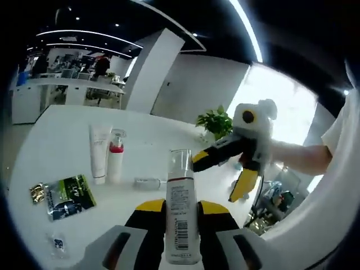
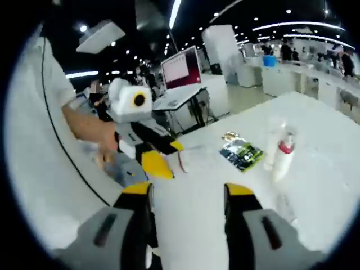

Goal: Arrange the skincare products in the storage area until every visible bottle or jar stands upright without overlapping.

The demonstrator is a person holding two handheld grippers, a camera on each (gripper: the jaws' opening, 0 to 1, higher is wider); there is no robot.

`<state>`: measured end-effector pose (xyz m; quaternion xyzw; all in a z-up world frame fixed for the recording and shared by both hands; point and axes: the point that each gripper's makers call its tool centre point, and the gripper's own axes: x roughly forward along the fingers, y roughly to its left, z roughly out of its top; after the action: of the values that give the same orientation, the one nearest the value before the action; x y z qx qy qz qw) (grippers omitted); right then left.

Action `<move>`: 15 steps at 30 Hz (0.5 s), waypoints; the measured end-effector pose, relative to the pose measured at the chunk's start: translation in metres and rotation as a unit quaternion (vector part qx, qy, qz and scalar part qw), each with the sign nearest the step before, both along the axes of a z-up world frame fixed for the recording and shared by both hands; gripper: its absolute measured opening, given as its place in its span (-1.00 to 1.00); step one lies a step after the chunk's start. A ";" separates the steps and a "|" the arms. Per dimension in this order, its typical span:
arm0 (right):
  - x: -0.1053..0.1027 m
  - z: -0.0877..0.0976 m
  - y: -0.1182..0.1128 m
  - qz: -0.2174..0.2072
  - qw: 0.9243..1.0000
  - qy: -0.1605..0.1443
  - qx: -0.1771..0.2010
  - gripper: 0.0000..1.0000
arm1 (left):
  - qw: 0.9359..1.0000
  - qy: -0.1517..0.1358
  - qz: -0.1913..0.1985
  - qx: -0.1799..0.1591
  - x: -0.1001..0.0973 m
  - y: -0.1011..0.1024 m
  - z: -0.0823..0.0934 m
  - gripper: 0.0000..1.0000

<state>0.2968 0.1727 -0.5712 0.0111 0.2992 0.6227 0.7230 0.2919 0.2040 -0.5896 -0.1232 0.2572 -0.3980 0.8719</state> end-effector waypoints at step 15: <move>0.009 -0.006 0.032 -0.157 0.938 0.278 0.133 0.04 | 0.994 -0.052 0.072 0.071 0.004 -0.003 -0.003 -0.56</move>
<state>0.3060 0.2047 -0.5767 0.3271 0.3970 0.5073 0.6914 0.2955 0.2014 -0.5924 -0.0577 0.2296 -0.3210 0.9170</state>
